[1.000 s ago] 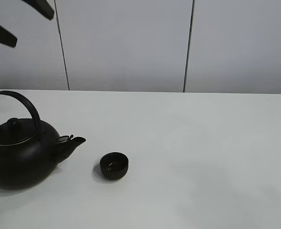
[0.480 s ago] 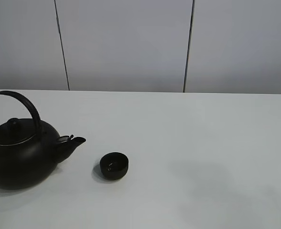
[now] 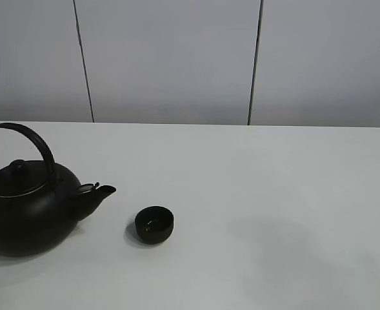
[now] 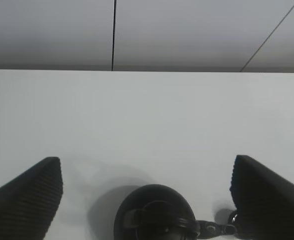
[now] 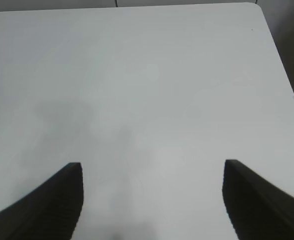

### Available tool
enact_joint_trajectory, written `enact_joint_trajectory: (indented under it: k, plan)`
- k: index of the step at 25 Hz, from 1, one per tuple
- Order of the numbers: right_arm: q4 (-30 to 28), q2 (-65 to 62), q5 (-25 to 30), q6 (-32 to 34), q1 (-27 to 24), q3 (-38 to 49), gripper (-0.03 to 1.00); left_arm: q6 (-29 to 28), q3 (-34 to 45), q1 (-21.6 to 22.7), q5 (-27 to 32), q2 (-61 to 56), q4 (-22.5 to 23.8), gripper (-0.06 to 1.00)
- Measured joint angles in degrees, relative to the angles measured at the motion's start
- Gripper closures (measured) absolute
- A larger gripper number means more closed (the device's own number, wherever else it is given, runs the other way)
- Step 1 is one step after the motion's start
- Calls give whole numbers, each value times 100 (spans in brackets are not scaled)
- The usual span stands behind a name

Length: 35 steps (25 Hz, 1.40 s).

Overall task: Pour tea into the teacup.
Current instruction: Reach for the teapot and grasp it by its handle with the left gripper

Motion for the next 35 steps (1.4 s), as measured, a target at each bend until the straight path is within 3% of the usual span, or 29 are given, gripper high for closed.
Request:
enact_joint_trajectory:
  k: [4, 7, 11, 15, 20, 23, 26, 32, 35]
  plan:
    - [0, 0, 0, 0, 0, 0, 43, -297, 146, 0, -436, -346, 156, 29]
    - [0, 0, 0, 0, 0, 0, 43, -616, 712, 0, -1146, -945, 562, 29]
    - [0, 0, 0, 0, 0, 0, 43, -722, 1902, 0, -1912, -1890, 708, 29]
    - [0, 0, 0, 0, 0, 0, 43, -527, 3444, 0, -2782, -2617, 404, 29]
    - [0, 0, -5, 0, 0, 0, 43, -132, 5382, 0, -4326, -3173, 24, 29]
    - [0, 0, -5, 0, 0, 0, 43, -181, 6117, 0, -5226, -3237, 153, 29]
    - [0, 0, -5, 0, 0, 0, 43, -947, 6580, 0, -6118, -3237, 1058, 29]
    - [0, 0, -5, 0, 0, 0, 43, -3131, 6937, 0, -7359, -2479, 3547, 29]
    - [0, 0, -5, 0, 0, 0, 43, -3625, 6949, 0, -8125, -1563, 4239, 29]
